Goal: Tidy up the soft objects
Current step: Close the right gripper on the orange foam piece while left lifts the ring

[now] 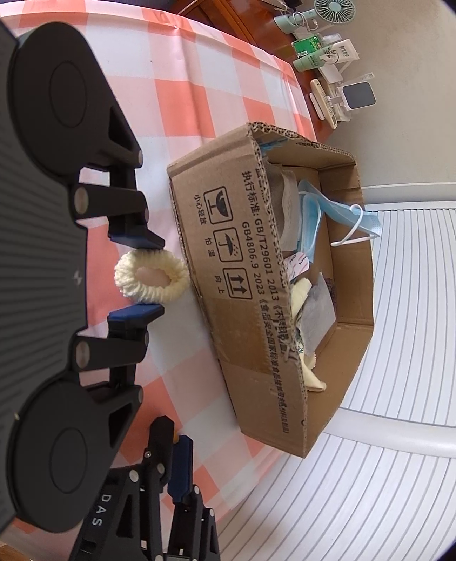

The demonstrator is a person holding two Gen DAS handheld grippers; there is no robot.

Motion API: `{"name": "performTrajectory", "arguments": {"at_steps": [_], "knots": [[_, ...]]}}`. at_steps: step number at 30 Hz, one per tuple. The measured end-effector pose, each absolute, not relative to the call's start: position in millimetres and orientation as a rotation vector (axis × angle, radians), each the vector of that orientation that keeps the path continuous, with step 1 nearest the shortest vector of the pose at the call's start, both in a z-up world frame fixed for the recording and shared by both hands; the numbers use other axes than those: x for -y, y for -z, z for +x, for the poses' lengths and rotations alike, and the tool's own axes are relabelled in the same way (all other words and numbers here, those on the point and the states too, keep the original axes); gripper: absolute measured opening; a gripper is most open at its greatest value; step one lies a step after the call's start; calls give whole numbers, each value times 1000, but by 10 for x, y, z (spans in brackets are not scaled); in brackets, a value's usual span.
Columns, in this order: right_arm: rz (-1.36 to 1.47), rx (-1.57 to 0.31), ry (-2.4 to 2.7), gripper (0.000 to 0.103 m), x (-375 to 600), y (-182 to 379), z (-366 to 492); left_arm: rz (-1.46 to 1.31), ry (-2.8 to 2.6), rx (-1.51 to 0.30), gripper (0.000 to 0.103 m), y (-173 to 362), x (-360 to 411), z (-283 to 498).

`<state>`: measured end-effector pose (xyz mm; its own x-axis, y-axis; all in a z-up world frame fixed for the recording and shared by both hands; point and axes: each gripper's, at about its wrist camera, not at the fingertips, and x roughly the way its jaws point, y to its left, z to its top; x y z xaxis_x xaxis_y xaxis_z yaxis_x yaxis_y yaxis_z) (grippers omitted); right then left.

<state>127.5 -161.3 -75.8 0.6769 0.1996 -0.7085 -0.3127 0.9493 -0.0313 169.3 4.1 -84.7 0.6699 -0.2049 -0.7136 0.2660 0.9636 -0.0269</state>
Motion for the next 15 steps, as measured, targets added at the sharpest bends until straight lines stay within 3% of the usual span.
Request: {"name": "performTrajectory", "arguments": {"at_steps": [15], "knots": [[-148,-753,-302,26,1693,543,1175,108,315,-780,32,599,-93,1479]]}}
